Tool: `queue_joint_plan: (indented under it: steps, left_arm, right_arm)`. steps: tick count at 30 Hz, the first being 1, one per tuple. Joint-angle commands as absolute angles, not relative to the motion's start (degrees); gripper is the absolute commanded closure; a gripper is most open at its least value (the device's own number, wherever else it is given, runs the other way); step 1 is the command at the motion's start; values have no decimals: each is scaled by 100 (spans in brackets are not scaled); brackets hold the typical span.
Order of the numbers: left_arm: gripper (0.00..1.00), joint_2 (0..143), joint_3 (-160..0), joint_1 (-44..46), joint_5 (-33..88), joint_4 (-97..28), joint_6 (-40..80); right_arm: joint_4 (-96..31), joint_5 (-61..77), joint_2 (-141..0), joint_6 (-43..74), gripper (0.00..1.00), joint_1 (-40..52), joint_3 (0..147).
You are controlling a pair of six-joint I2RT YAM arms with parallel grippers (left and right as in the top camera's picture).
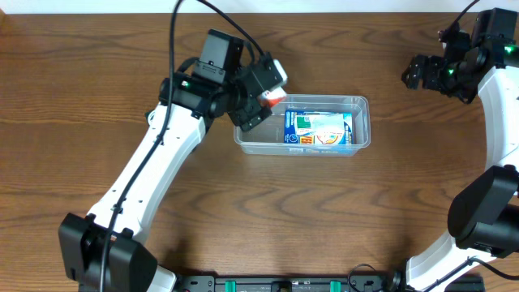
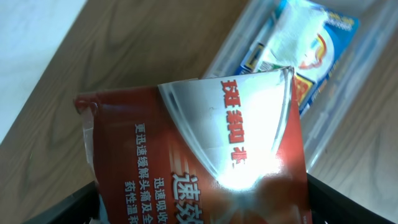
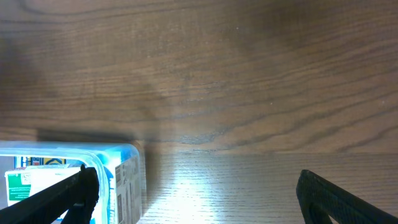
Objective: Pack container
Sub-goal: 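Lower the red box into the container's left end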
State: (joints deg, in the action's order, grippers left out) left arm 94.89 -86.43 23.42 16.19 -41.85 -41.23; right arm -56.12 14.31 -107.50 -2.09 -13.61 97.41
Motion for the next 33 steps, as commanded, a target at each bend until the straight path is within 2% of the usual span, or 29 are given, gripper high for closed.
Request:
queue_joint_plan:
  steps: [1, 20, 33]
  left_arm:
    - [15, 9664, -8545, 2436, 1651, -4200, -4676]
    - [18, 10836, -8545, 2650, 1651, -4189, -6088]
    - [18, 10912, -8545, 2650, 1656, -3992, -6259]
  right_arm:
    - [-5618, 1435, -10763, -176, 1, -1365, 9765]
    - [-5618, 1435, -10763, -176, 1, -1365, 9765]
    - [-5618, 1433, -10763, -176, 1, -1365, 9765]
